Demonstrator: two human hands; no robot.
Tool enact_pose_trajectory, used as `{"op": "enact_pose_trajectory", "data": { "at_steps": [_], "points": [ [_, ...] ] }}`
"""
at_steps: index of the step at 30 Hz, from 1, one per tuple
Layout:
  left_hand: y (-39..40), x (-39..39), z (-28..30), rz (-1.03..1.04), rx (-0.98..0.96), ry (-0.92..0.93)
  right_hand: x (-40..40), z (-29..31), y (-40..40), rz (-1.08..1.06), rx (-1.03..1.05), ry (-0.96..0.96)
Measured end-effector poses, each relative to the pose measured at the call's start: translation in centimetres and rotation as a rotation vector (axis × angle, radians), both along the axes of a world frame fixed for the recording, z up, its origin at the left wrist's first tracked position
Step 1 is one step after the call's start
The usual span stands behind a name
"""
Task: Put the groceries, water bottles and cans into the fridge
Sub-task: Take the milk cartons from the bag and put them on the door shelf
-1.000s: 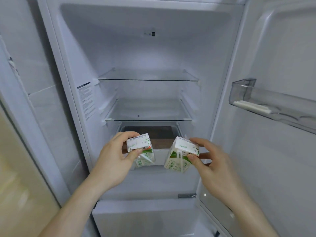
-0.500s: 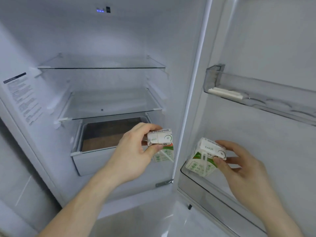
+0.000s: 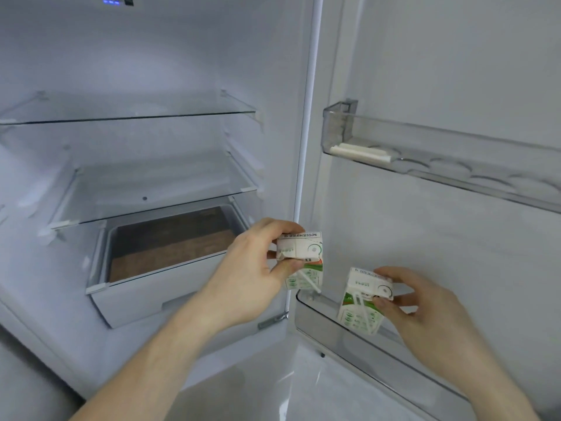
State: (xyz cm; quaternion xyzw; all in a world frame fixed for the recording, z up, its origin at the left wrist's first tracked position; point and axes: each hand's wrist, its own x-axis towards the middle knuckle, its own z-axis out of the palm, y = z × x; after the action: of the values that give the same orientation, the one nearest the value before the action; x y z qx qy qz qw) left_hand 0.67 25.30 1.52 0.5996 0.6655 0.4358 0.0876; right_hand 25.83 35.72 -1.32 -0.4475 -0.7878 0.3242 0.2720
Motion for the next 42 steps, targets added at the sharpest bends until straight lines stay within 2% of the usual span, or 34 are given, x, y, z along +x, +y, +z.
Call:
{"op": "enact_pose_trajectory", "data": {
  "at_steps": [13, 28, 36, 42],
  "points": [
    [3.4, 3.2, -0.8, -0.134, -0.042, 0.000, 1.0, -2.6, 0.3, -0.087, 0.026, 0.002],
    [5.3, 4.4, -3.4, -0.134, -0.182, 0.211, 1.8, -3.7, 1.0, -0.062, 0.026, 0.070],
    [5.8, 4.6, -4.8, -0.085, -0.223, 0.441, 2.2, -4.2, 1.5, -0.039, 0.042, 0.130],
    [5.8, 4.7, -5.4, -0.050, -0.228, 0.459, 2.4, -4.6, 1.8, 0.011, 0.044, 0.121]
  ]
}}
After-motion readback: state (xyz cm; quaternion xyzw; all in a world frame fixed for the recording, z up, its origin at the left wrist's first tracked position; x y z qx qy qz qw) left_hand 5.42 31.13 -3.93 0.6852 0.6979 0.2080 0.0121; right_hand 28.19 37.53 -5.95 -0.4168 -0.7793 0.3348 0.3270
